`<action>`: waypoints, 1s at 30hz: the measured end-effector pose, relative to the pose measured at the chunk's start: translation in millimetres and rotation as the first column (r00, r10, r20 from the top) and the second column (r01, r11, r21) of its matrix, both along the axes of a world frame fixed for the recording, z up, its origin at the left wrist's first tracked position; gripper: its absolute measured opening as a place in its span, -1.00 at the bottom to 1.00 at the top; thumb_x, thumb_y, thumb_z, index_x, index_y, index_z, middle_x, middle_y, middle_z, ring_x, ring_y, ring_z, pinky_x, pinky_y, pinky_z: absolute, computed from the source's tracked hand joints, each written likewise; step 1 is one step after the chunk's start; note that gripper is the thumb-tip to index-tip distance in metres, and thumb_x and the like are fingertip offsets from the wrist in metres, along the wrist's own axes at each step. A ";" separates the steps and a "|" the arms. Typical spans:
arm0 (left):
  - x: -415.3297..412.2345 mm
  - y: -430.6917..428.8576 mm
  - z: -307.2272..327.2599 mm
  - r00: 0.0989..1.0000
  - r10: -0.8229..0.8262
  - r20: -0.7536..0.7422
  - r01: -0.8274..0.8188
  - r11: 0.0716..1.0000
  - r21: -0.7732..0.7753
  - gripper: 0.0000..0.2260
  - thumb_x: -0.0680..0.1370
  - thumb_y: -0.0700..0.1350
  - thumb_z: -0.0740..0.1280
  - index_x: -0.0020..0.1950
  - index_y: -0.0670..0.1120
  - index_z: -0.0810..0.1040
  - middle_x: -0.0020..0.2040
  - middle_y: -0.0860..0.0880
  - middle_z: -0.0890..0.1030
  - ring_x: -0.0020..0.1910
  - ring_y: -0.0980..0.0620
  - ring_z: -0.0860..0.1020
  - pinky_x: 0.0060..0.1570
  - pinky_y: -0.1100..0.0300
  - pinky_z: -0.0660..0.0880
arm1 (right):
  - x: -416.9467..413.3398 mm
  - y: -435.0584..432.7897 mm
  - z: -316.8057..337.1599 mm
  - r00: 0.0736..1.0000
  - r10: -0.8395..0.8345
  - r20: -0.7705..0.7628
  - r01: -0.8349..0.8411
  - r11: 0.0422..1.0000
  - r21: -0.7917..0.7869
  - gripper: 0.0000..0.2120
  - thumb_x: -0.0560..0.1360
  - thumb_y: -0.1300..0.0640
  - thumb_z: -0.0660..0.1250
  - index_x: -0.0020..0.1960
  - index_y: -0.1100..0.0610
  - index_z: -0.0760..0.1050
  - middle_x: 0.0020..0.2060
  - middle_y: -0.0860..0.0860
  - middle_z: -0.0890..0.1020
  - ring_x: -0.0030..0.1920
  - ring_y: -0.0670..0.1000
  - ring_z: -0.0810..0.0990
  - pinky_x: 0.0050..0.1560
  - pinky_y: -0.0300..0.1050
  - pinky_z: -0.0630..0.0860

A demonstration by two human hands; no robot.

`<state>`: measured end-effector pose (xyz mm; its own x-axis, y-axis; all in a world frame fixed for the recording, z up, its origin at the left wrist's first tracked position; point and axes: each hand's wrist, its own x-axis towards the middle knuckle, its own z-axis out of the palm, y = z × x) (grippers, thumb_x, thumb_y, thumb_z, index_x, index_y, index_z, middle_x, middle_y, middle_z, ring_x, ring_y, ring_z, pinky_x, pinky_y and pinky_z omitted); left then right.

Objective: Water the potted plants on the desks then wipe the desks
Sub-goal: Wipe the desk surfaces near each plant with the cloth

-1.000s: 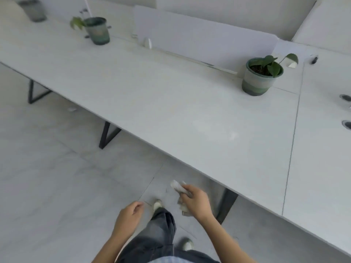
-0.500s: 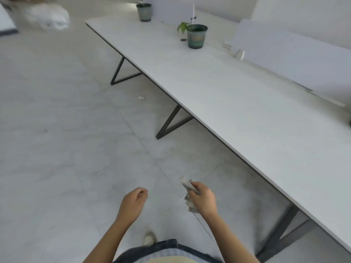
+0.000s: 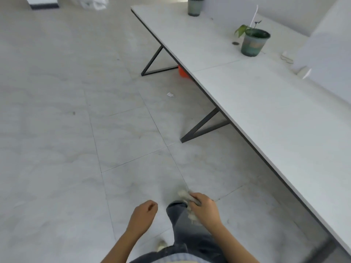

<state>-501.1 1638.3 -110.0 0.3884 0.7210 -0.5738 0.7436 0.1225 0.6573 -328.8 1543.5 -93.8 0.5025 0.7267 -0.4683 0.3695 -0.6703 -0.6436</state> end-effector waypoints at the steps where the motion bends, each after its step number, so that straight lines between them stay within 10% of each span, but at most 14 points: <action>1: 3.7 10.4 -1.1 1.000 0.024 -0.002 -0.024 1.000 -0.002 -0.84 0.58 -0.15 0.15 -0.10 -0.09 0.51 -0.13 -0.05 0.59 -0.07 -0.04 0.57 -0.05 0.19 0.46 | 6.8 13.7 -1.9 1.000 0.014 -0.008 -0.014 1.000 -0.006 -0.76 0.50 0.12 0.22 0.12 0.07 0.55 -0.12 -0.08 0.59 -0.14 -0.09 0.51 -0.24 -0.41 0.38; 11: 110.2 163.7 7.6 0.982 0.190 0.004 -0.190 0.979 0.075 -0.82 0.57 -0.15 0.15 -0.17 -0.08 0.50 -0.11 -0.08 0.61 -0.08 -0.07 0.58 -0.10 0.16 0.44 | 134.0 210.8 20.1 0.997 0.060 -0.043 -0.055 0.991 0.126 -0.73 0.53 0.10 0.17 0.18 0.01 0.52 -0.10 0.00 0.63 -0.05 0.06 0.63 0.01 0.02 0.60; 21: 159.7 271.8 2.8 0.956 0.294 -0.026 -0.292 0.955 0.050 -0.78 0.55 -0.17 0.19 -0.27 0.03 0.47 -0.16 -0.03 0.61 -0.11 -0.03 0.55 -0.11 0.17 0.41 | 186.7 330.1 -2.6 0.954 0.298 0.008 -0.298 0.954 -0.014 -0.70 0.53 0.11 0.15 0.21 0.05 0.50 0.06 0.04 0.63 0.01 0.00 0.57 -0.09 -0.32 0.36; 30: 211.9 495.6 6.2 0.979 0.187 0.082 -0.198 0.969 0.148 -0.84 0.58 -0.15 0.16 -0.14 -0.06 0.49 -0.15 -0.06 0.59 -0.10 -0.07 0.57 -0.21 0.28 0.37 | 227.1 496.6 -11.3 0.998 0.036 -0.049 -0.034 0.999 0.035 -0.73 0.51 0.03 0.16 0.14 -0.01 0.53 -0.02 0.01 0.65 -0.05 -0.01 0.62 0.00 -0.08 0.59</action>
